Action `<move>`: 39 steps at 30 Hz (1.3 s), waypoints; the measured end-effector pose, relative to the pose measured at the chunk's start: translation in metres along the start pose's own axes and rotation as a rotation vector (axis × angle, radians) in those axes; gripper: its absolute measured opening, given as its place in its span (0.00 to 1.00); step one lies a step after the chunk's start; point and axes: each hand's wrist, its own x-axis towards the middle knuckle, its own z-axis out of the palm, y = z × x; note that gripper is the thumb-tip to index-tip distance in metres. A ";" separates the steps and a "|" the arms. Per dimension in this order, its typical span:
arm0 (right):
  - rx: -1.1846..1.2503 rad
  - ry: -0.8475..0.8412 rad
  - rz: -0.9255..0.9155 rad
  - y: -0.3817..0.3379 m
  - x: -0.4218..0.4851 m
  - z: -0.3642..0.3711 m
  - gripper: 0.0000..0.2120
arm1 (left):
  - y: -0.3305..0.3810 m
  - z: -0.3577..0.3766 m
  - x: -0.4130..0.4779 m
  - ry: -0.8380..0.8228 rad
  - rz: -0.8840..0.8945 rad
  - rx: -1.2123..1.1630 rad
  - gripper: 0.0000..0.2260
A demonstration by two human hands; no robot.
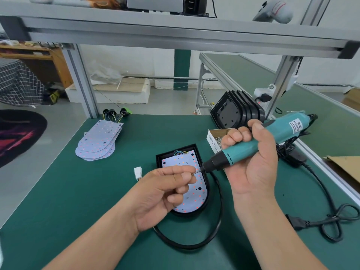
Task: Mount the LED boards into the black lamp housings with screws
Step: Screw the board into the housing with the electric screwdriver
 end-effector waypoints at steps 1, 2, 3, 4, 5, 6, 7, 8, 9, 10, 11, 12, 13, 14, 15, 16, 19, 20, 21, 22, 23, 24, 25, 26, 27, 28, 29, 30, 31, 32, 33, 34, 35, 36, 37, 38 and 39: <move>-0.003 0.000 -0.003 0.000 0.000 0.000 0.03 | 0.000 0.000 0.000 0.002 -0.001 0.007 0.12; -0.005 0.000 -0.005 0.000 0.000 0.000 0.03 | 0.001 0.000 0.000 0.003 -0.002 0.013 0.12; -0.007 -0.001 -0.007 0.000 0.000 0.000 0.03 | 0.001 0.001 -0.001 0.002 -0.002 0.016 0.12; -0.010 -0.003 -0.008 0.000 0.000 0.000 0.03 | 0.001 0.001 -0.001 0.002 -0.001 0.018 0.12; -0.013 -0.004 -0.009 0.000 0.000 0.000 0.03 | 0.002 0.001 -0.001 0.002 0.001 0.019 0.11; -0.015 -0.005 -0.011 0.000 0.000 0.000 0.03 | 0.002 0.001 -0.001 0.001 0.003 0.022 0.11; -0.018 -0.007 -0.012 -0.001 0.000 0.000 0.04 | 0.002 0.001 -0.001 0.000 0.004 0.025 0.11; -0.020 -0.008 -0.013 -0.001 0.000 0.000 0.04 | 0.001 0.001 -0.001 -0.001 0.004 0.027 0.11; -0.023 -0.007 -0.013 0.000 0.000 0.000 0.04 | 0.001 0.001 -0.001 -0.004 0.005 0.029 0.11; -0.026 -0.006 -0.014 0.000 0.000 0.000 0.04 | 0.001 0.000 -0.001 -0.008 0.007 0.032 0.11; -0.032 -0.003 -0.015 0.000 0.000 -0.001 0.04 | 0.001 0.000 0.000 -0.010 0.010 0.039 0.11; -0.038 -0.001 -0.016 0.000 0.000 -0.001 0.04 | 0.000 0.000 0.000 -0.011 0.015 0.048 0.11; -0.044 -0.003 -0.016 0.000 0.001 0.000 0.03 | 0.000 -0.001 0.000 -0.009 0.021 0.057 0.12; -0.051 -0.007 -0.016 0.000 0.001 0.000 0.03 | 0.000 -0.001 0.000 -0.007 0.028 0.066 0.12; -0.059 -0.015 -0.018 0.000 0.000 0.000 0.02 | -0.001 -0.001 0.001 -0.002 0.036 0.075 0.12; -0.074 -0.027 -0.025 0.000 0.000 0.000 0.02 | -0.001 -0.001 0.001 0.005 0.047 0.085 0.12; -0.139 -0.073 -0.062 0.002 -0.004 0.003 0.02 | -0.004 -0.001 0.002 0.048 0.108 0.117 0.10; -0.150 -0.081 -0.066 0.004 -0.005 0.003 0.03 | -0.004 -0.001 0.002 0.065 0.131 0.132 0.09; -0.155 -0.080 -0.066 0.006 -0.006 0.004 0.05 | -0.003 -0.001 0.002 0.082 0.152 0.146 0.08; -0.157 -0.066 -0.064 0.008 -0.007 0.004 0.05 | -0.003 -0.002 0.002 0.098 0.170 0.159 0.08; -0.157 -0.039 -0.061 0.010 -0.007 0.003 0.06 | -0.002 -0.002 0.002 0.111 0.184 0.168 0.08; -0.150 -0.005 -0.055 0.011 -0.007 0.003 0.06 | -0.002 -0.003 0.002 0.118 0.195 0.179 0.09; -0.137 0.033 -0.044 0.012 -0.007 0.002 0.07 | -0.002 -0.003 0.003 0.121 0.203 0.191 0.10; -0.122 0.070 -0.033 0.013 -0.006 0.000 0.08 | -0.003 -0.003 0.003 0.123 0.209 0.204 0.11; -0.108 0.102 -0.024 0.014 -0.005 -0.001 0.08 | -0.004 -0.003 0.003 0.126 0.214 0.217 0.12; -0.099 0.128 -0.017 0.015 -0.004 -0.003 0.08 | -0.004 -0.002 0.003 0.129 0.217 0.226 0.14; -0.093 0.146 -0.013 0.016 -0.003 -0.004 0.08 | -0.005 -0.002 0.003 0.131 0.219 0.233 0.15; -0.090 0.157 -0.011 0.016 -0.002 -0.005 0.09 | -0.005 -0.001 0.003 0.133 0.217 0.239 0.15; -0.087 0.161 -0.010 0.017 -0.002 -0.006 0.09 | -0.005 -0.001 0.003 0.134 0.214 0.245 0.16; -0.084 0.161 -0.010 0.017 -0.002 -0.007 0.09 | -0.005 -0.001 0.003 0.137 0.210 0.250 0.16; -0.081 0.160 -0.010 0.018 -0.002 -0.008 0.09 | -0.004 -0.001 0.003 0.139 0.206 0.256 0.17; -0.077 0.160 -0.010 0.018 -0.001 -0.008 0.09 | -0.004 -0.001 0.003 0.138 0.204 0.261 0.18; -0.074 0.163 -0.010 0.018 -0.001 -0.009 0.09 | -0.004 -0.001 0.003 0.134 0.200 0.266 0.19; -0.070 0.168 -0.010 0.018 -0.001 -0.009 0.09 | -0.004 0.000 0.002 0.128 0.194 0.271 0.19; -0.063 0.175 -0.009 0.018 0.000 -0.009 0.09 | -0.004 0.001 0.002 0.121 0.188 0.274 0.20; -0.056 0.180 -0.009 0.018 0.000 -0.009 0.09 | -0.004 0.002 0.001 0.115 0.184 0.276 0.21; -0.050 0.182 -0.009 0.018 0.001 -0.009 0.09 | -0.004 0.002 0.001 0.110 0.181 0.278 0.22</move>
